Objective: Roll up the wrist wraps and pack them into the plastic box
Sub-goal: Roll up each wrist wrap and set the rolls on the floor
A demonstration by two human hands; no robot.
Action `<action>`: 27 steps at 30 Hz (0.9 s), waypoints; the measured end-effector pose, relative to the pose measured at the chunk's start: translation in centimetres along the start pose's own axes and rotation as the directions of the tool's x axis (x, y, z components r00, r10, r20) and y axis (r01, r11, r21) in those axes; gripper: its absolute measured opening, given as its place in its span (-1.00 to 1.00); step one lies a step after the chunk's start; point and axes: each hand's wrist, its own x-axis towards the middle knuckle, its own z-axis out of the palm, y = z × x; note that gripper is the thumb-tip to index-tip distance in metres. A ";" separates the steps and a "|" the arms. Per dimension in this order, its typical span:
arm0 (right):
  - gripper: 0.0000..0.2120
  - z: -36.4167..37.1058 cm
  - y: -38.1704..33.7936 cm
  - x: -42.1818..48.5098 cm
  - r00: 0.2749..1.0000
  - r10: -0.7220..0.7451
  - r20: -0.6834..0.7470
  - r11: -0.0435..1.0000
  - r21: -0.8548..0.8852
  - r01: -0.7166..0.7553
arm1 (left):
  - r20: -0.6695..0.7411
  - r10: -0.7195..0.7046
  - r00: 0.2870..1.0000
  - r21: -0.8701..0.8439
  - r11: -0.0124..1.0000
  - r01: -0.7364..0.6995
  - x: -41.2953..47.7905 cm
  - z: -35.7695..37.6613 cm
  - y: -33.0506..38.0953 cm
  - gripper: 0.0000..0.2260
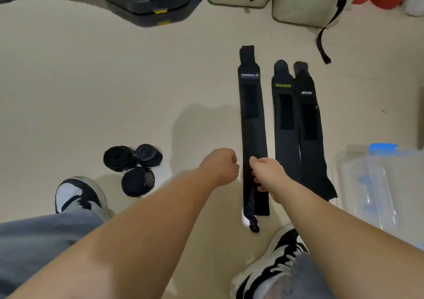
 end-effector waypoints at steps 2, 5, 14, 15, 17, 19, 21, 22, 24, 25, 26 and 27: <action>-0.63 -1.5 1.5 0.7 0.996 0.076 -0.048 0.995 0.067 -0.073 | 0.110 -0.026 0.994 -0.011 1.000 0.028 0.2 1.9 1.1 -0.74; -0.63 -2.6 3.0 2.0 0.988 0.150 -0.046 0.982 0.122 -0.143 | 0.172 -0.130 0.976 -0.134 0.979 0.154 0.6 4.2 1.3 -0.71; -0.58 -2.1 4.6 4.1 0.982 0.178 0.067 0.955 0.231 -0.188 | 0.176 -0.359 0.917 -0.587 0.709 0.391 2.1 7.6 1.8 -0.54; -0.58 -2.2 4.7 4.4 0.979 0.189 0.074 0.953 0.227 -0.201 | 0.178 -0.374 0.910 -0.602 0.690 0.401 2.3 7.7 1.8 -0.56; -0.58 -2.2 4.9 4.8 0.972 0.214 0.095 0.947 0.226 -0.230 | 0.182 -0.398 0.899 -0.628 0.657 0.418 2.5 7.7 1.6 -0.71; -0.62 -2.0 5.0 4.7 0.958 0.254 0.132 0.927 0.248 -0.280 | 0.169 -0.407 0.898 -0.642 0.646 0.413 2.3 7.5 1.4 -0.86; -0.63 -1.6 5.3 4.5 0.948 0.264 0.176 0.922 0.243 -0.302 | 0.179 -0.393 0.902 -0.644 0.645 0.410 2.2 7.3 1.0 -0.83; -0.66 -1.4 5.3 4.2 0.946 0.261 0.193 0.924 0.234 -0.303 | 0.193 -0.385 0.903 -0.640 0.648 0.413 2.0 7.1 0.9 -0.78; -0.66 -1.0 5.3 3.7 0.949 0.252 0.191 0.921 0.255 -0.296 | 0.213 -0.358 0.909 -0.631 0.660 0.407 1.5 6.6 0.8 -0.76; -0.66 -0.8 5.1 3.4 0.953 0.245 0.179 0.917 0.276 -0.288 | 0.218 -0.339 0.915 -0.629 0.668 0.397 1.3 6.3 0.8 -0.76; -0.65 -0.7 4.9 3.1 0.956 0.237 0.172 0.912 0.299 -0.280 | 0.223 -0.320 0.921 -0.631 0.673 0.386 1.2 5.9 0.7 -0.76; -0.64 -0.7 4.5 2.8 0.961 0.226 0.162 0.914 0.307 -0.267 | 0.225 -0.302 0.927 -0.635 0.676 0.374 1.0 5.5 0.8 -0.77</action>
